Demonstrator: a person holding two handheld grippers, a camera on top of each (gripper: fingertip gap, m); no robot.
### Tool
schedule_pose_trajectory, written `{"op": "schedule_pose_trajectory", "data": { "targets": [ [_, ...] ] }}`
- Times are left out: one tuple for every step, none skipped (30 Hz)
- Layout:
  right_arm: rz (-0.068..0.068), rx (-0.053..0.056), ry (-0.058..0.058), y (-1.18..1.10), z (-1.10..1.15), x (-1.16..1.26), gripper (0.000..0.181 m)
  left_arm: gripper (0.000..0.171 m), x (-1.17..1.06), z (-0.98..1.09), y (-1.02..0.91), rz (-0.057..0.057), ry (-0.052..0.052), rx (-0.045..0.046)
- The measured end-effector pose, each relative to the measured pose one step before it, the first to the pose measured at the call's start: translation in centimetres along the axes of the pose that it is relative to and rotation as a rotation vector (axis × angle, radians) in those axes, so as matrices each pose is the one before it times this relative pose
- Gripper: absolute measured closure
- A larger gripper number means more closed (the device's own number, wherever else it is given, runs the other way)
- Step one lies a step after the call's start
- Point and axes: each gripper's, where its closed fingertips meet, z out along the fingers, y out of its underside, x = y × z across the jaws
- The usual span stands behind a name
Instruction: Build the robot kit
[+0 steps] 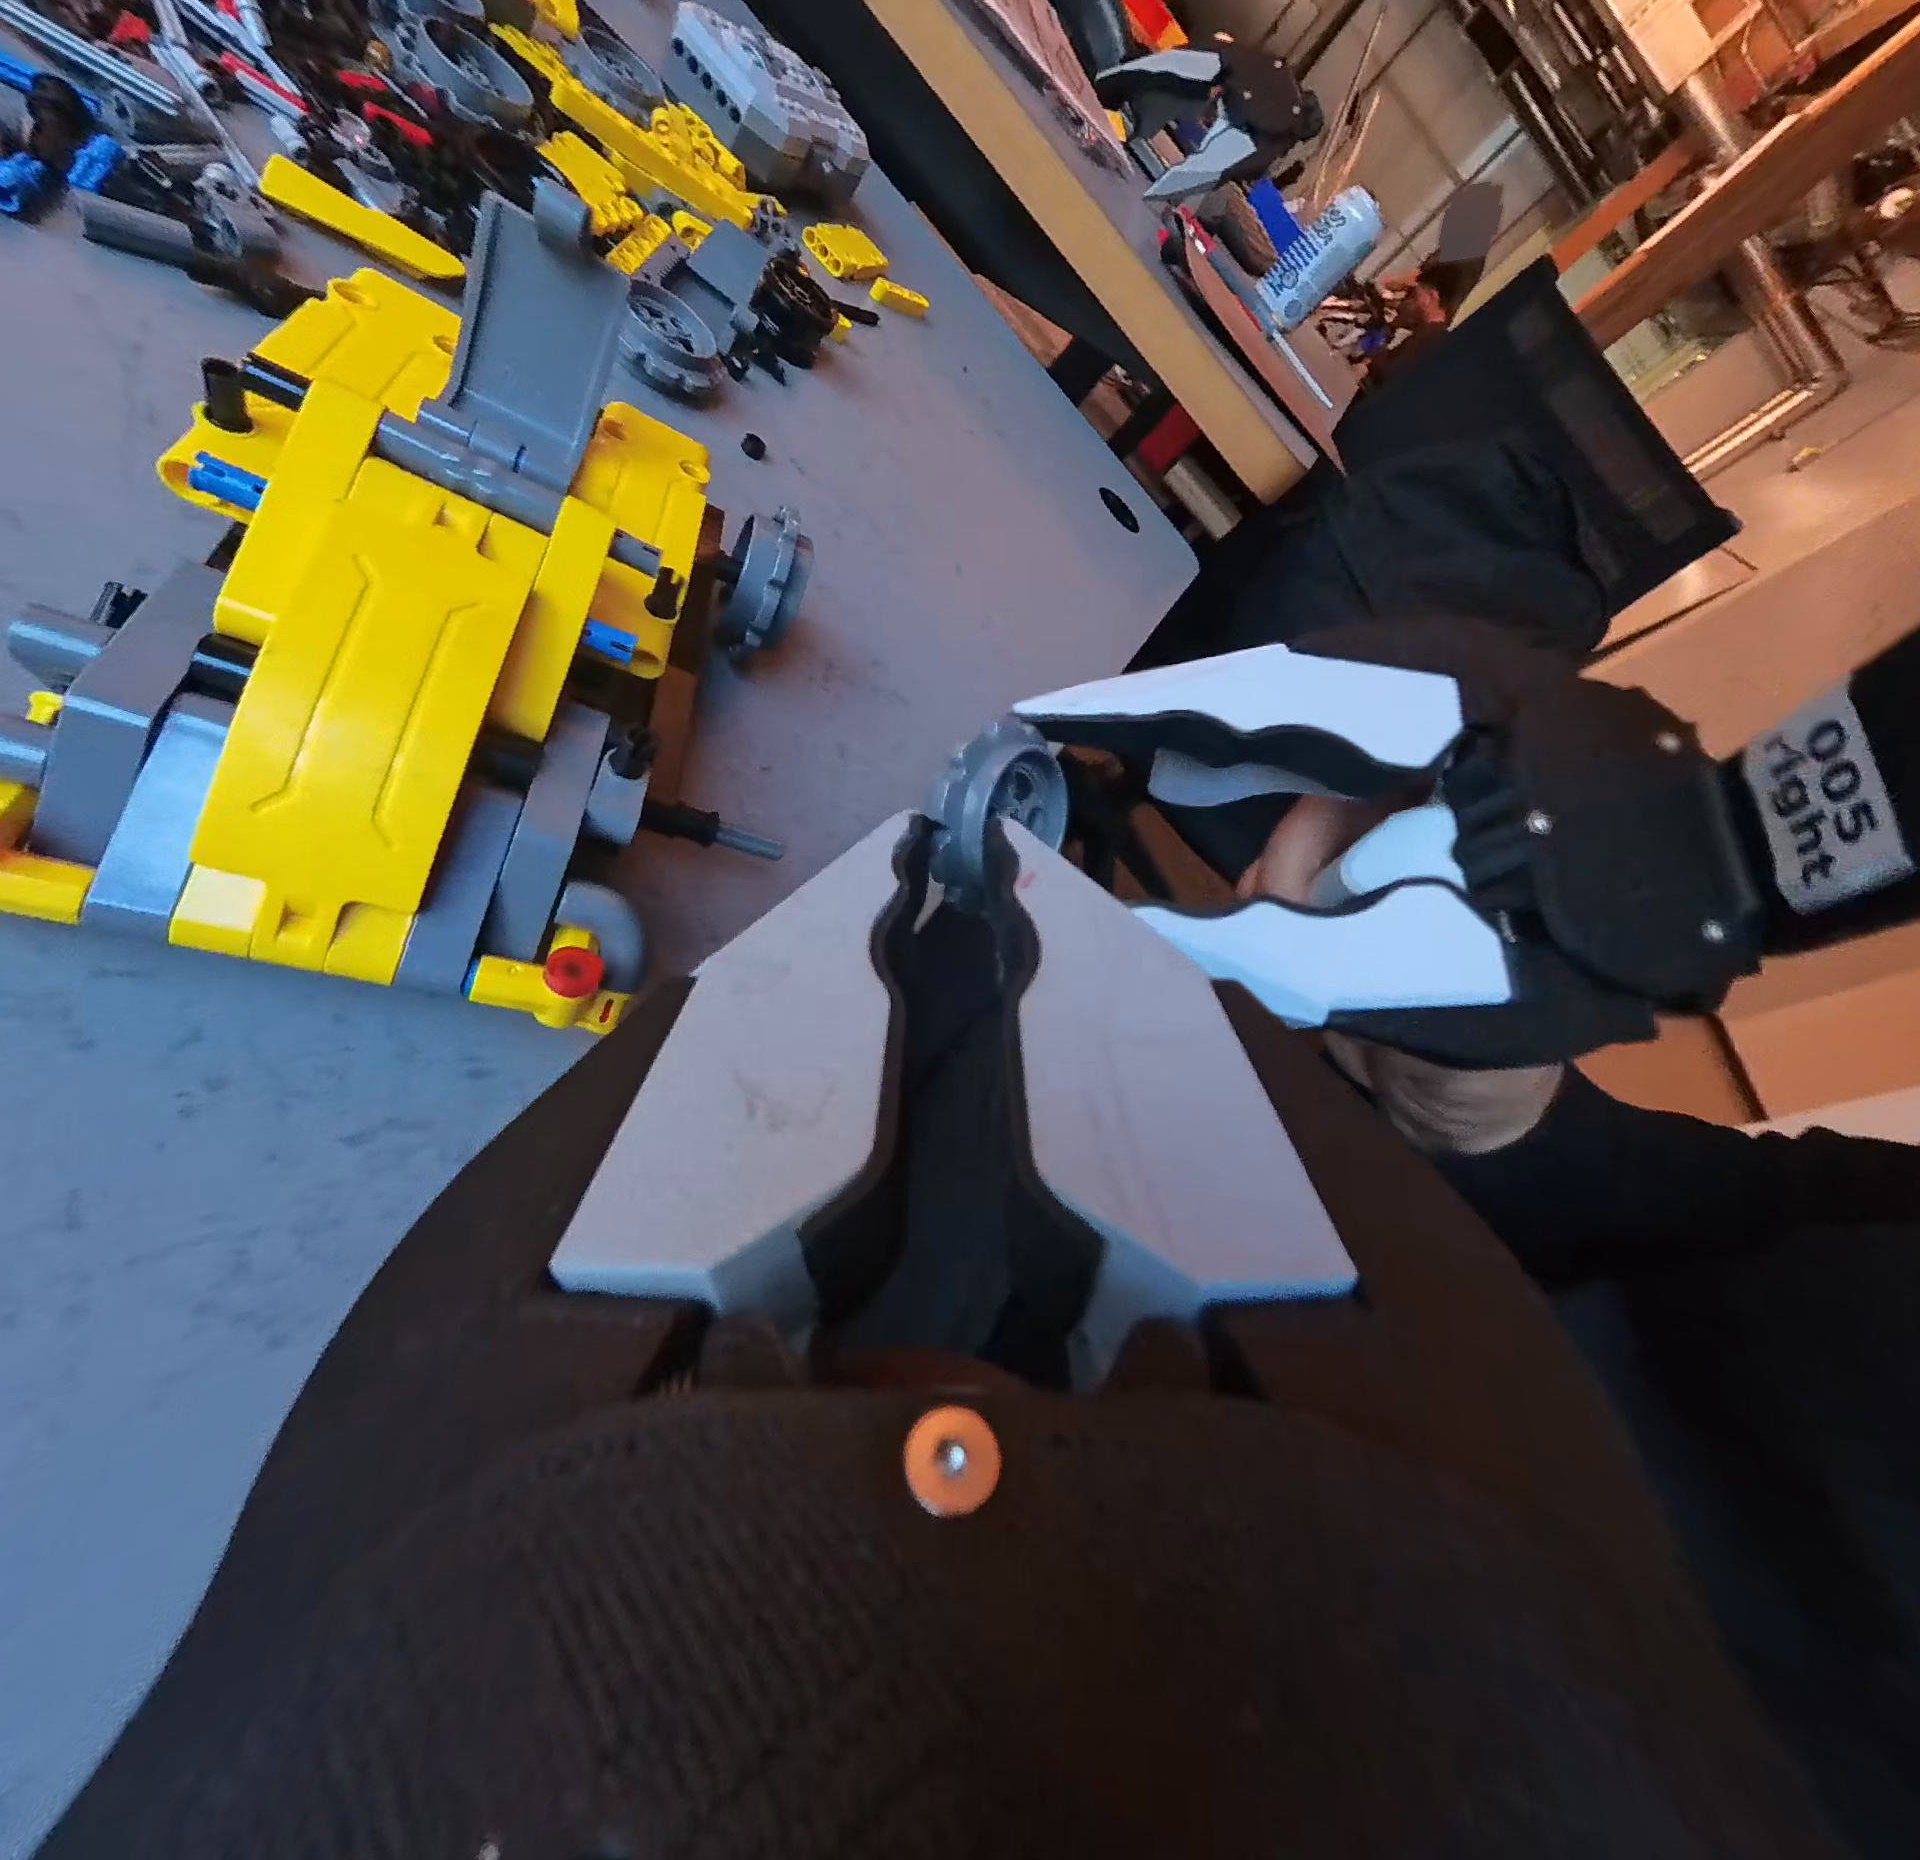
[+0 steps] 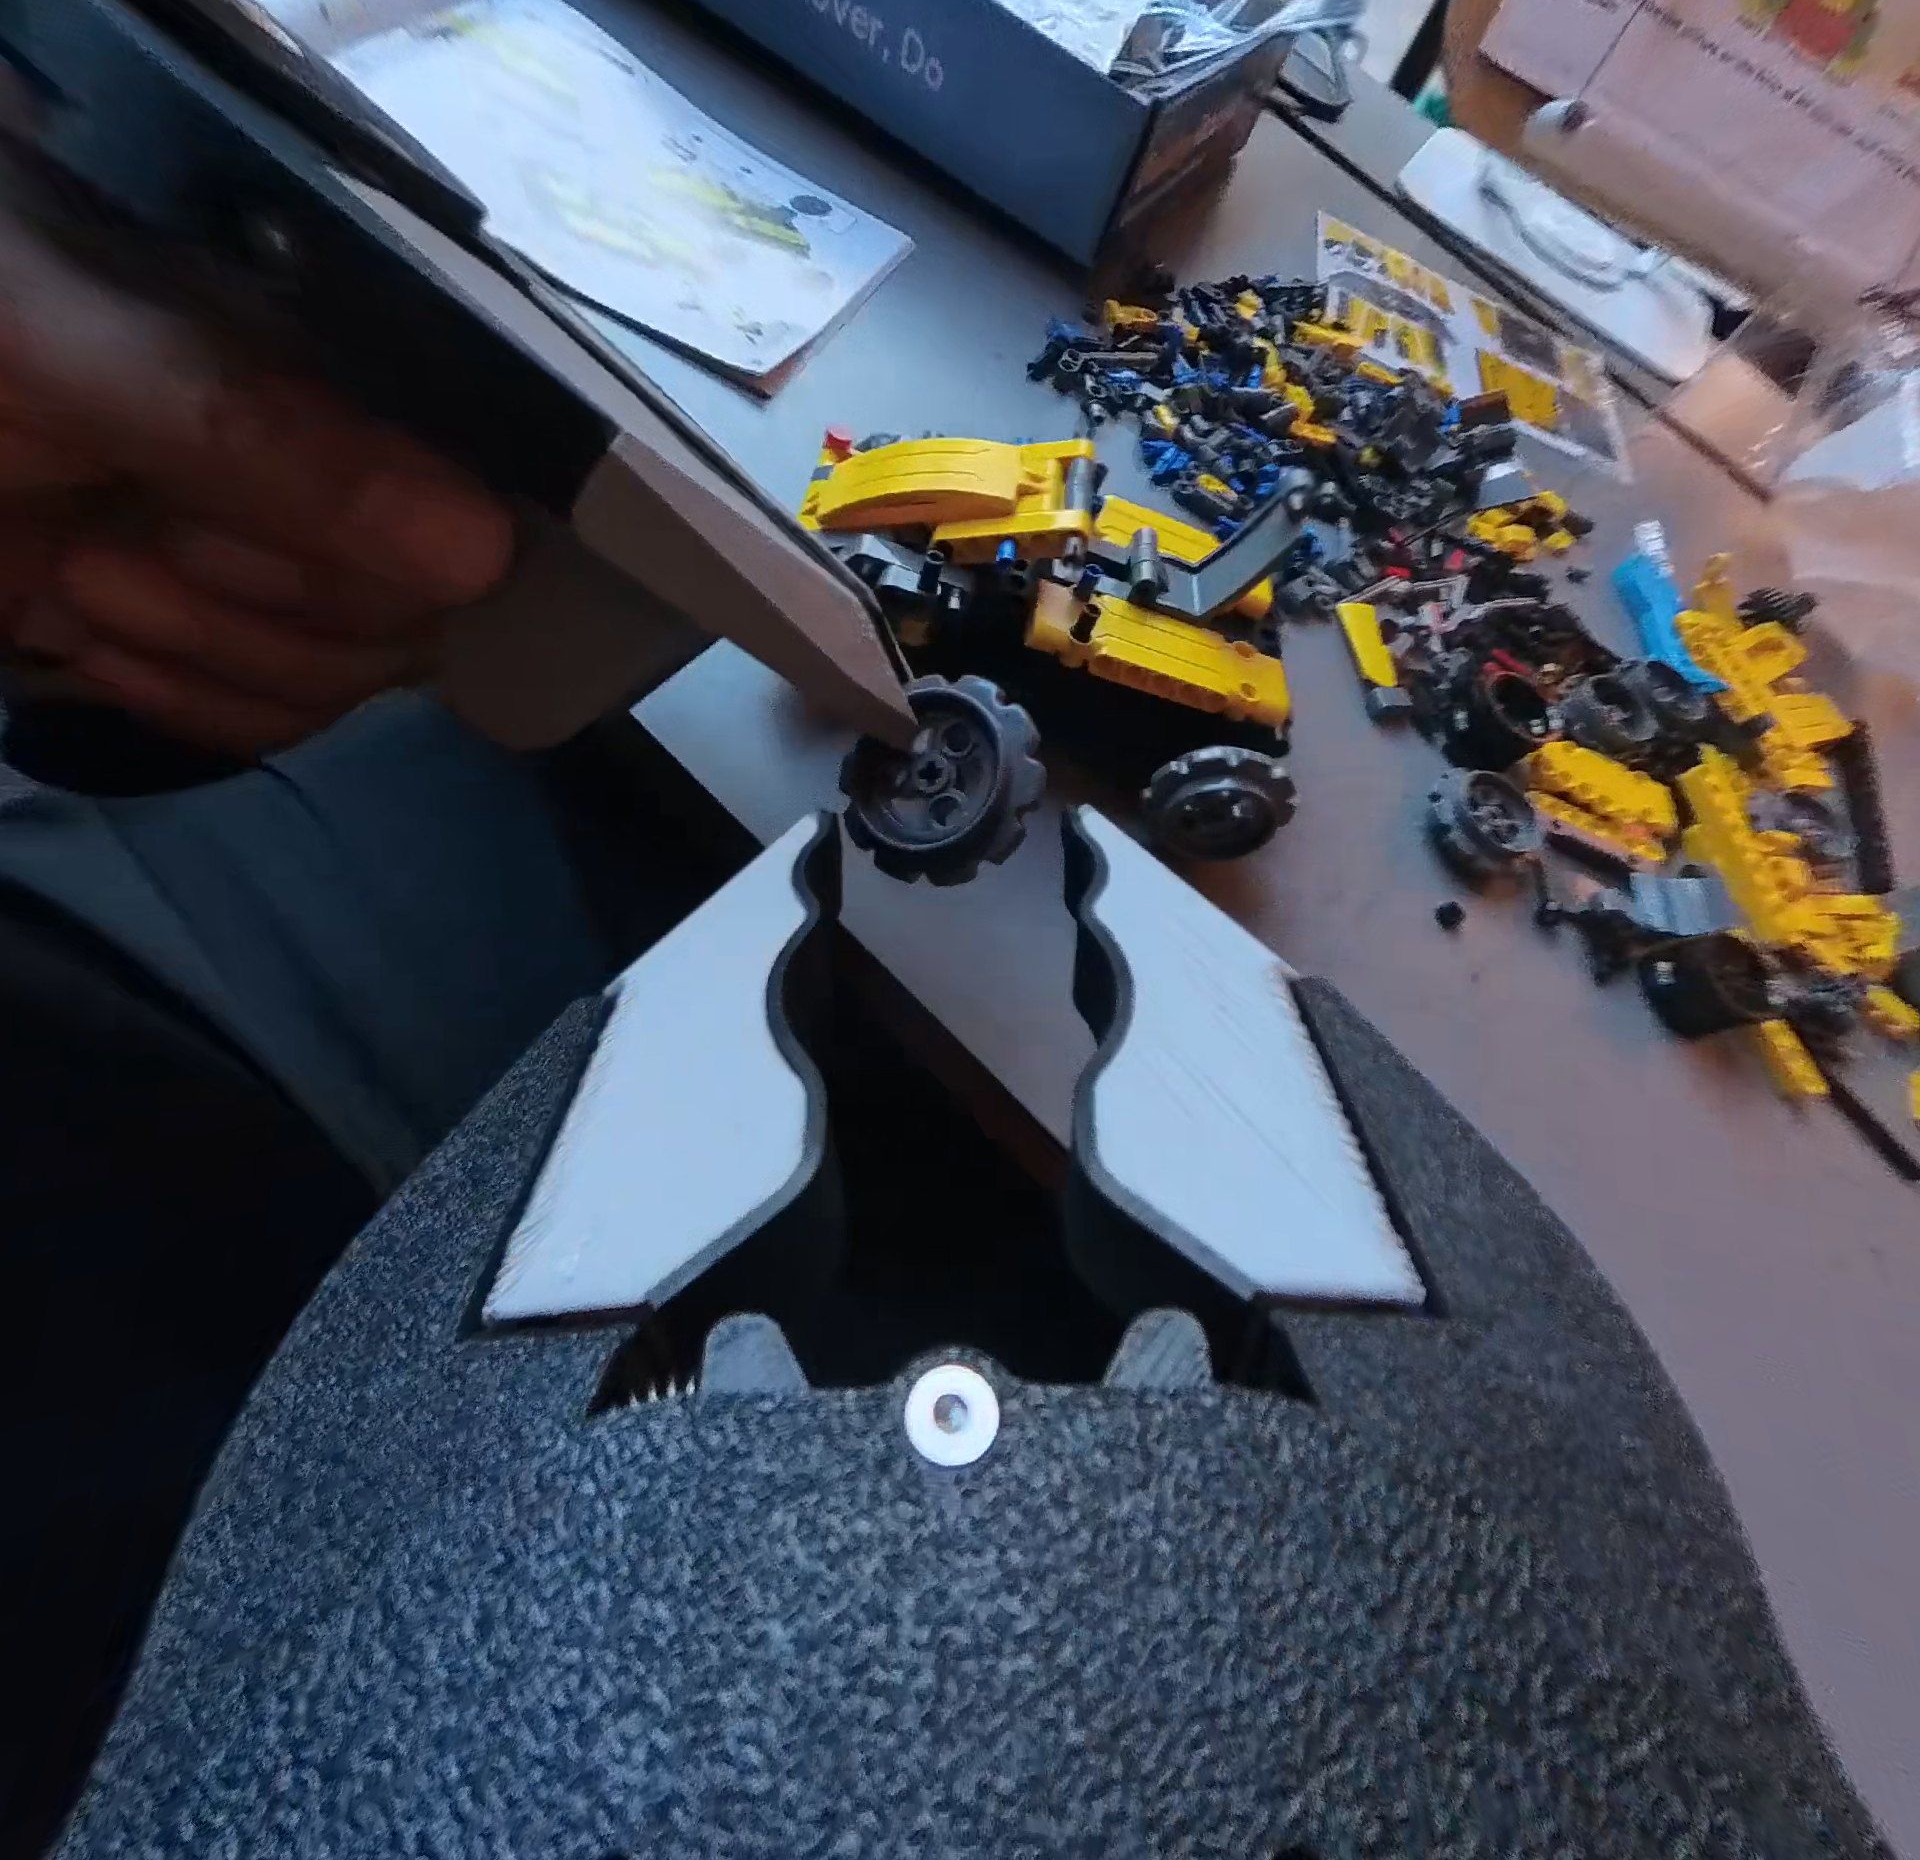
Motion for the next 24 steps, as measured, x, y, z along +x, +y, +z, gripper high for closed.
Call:
{"op": "schedule_pose_trajectory", "data": {
  "targets": [
    [-0.0210, 0.0035, 0.0267, -0.061, -0.008, 0.093, 0.139, 0.164, -0.069, 0.003, -0.017, 0.0068, -0.0140, 0.00591],
    [-0.0077, 0.0062, 0.0116, -0.117, 0.001, -0.054, 0.139, 0.164, -0.050, 0.004, 0.023, 0.0027, -0.0122, 0.00444],
    [0.0026, 0.0066, 0.0013, -0.134, -0.001, -0.116, 0.139, 0.164, -0.037, 0.005, 0.040, -0.0005, -0.0091, 0.00502],
    [0.0041, 0.0079, -0.0007, -0.130, -0.002, -0.111, 0.139, 0.164, -0.037, 0.041, 0.134, 0.0005, -0.0087, 0.00019],
    [-0.0002, 0.0017, -0.0050, -0.015, 0.061, -0.132, 0.140, 0.164, 0.029, 0.065, 0.170, -0.0020, -0.0039, -0.00173],
    [-0.0011, -0.0103, 0.0001, 0.187, 0.155, -0.019, 0.140, 0.164, 0.112, 0.057, 0.145, -0.0067, 0.0015, 0.00017],
    [0.0003, -0.0135, -0.0021, 0.278, 0.192, -0.004, 0.141, 0.164, 0.134, 0.010, 0.047, -0.0011, 0.0006, 0.00524],
    [0.0052, -0.0098, -0.0073, 0.249, 0.164, -0.062, 0.141, 0.164, 0.067, 0.003, 0.021, 0.0066, -0.0047, 0.00387],
    [0.0074, 0.0013, -0.0053, 0.078, 0.052, -0.028, 0.141, 0.164, -0.029, 0.003, 0.014, 0.0074, -0.0088, 0.00184],
    [0.0125, 0.0092, -0.0063, -0.091, -0.063, -0.006, 0.141, 0.165, 0.027, -0.029, -0.080, 0.0055, -0.0010, 0.00901],
    [0.0341, 0.0121, -0.0199, -0.112, -0.075, -0.053, 0.142, 0.165, 0.021, -0.059, -0.127, 0.0009, 0.0014, 0.01375],
    [0.0680, 0.0172, -0.0387, -0.156, -0.106, -0.099, 0.143, 0.164, -0.061, -0.099, -0.130, 0.0008, -0.0038, 0.01227],
    [0.0939, 0.0318, -0.0479, -0.318, -0.222, -0.025, 0.144, 0.164, -0.091, -0.135, -0.312, 0.0065, -0.0058, 0.02671],
    [0.1062, 0.0412, -0.0478, -0.440, -0.339, 0.078, 0.147, 0.165, -0.320, -0.202, -0.352, 0.0072, -0.0193, 0.03010],
    [0.1030, 0.0384, -0.0334, -0.401, -0.343, 0.251, 0.146, 0.165, -0.308, -0.145, -0.191, 0.0049, -0.0163, 0.01609],
    [0.0879, 0.0273, -0.0170, -0.232, -0.265, 0.357, 0.147, 0.165, -0.232, -0.150, -0.251, -0.0042, -0.0106, 0.02155],
    [0.0737, 0.0166, -0.0115, -0.038, -0.115, 0.295, 0.147, 0.165, -0.184, -0.209, -0.412, -0.0052, -0.0090, 0.03487],
    [0.0702, 0.0093, -0.0180, 0.069, 0.024, 0.049, 0.145, 0.165, -0.235, -0.159, -0.300, 0.0098, -0.0186, 0.02906],
    [0.0717, 0.0118, -0.0257, 0.058, 0.102, -0.183, 0.139, 0.164, -0.025, -0.097, -0.171, 0.0283, -0.0142, 0.02246],
    [0.0691, 0.0176, -0.0344, -0.039, 0.134, -0.388, 0.134, 0.165, 0.219, -0.130, -0.304, 0.0486, -0.0086, 0.03537],
    [0.0581, 0.0207, -0.0418, -0.116, 0.159, -0.573, 0.131, 0.165, 0.205, -0.091, -0.129, 0.0829, -0.0227, 0.02269],
    [0.0503, 0.0205, -0.0392, -0.134, 0.185, -0.553, 0.130, 0.165, 0.292, -0.022, -0.032, 0.1142, -0.0248, 0.01721],
    [0.0387, 0.0157, -0.0326, -0.126, 0.222, -0.461, 0.129, 0.164, 0.336, -0.022, -0.051, 0.1094, -0.0246, 0.02013],
    [0.0233, 0.0083, -0.0208, -0.027, 0.255, -0.287, 0.129, 0.165, 0.428, -0.031, -0.050, 0.0808, -0.0136, 0.01906]
  ]
}}
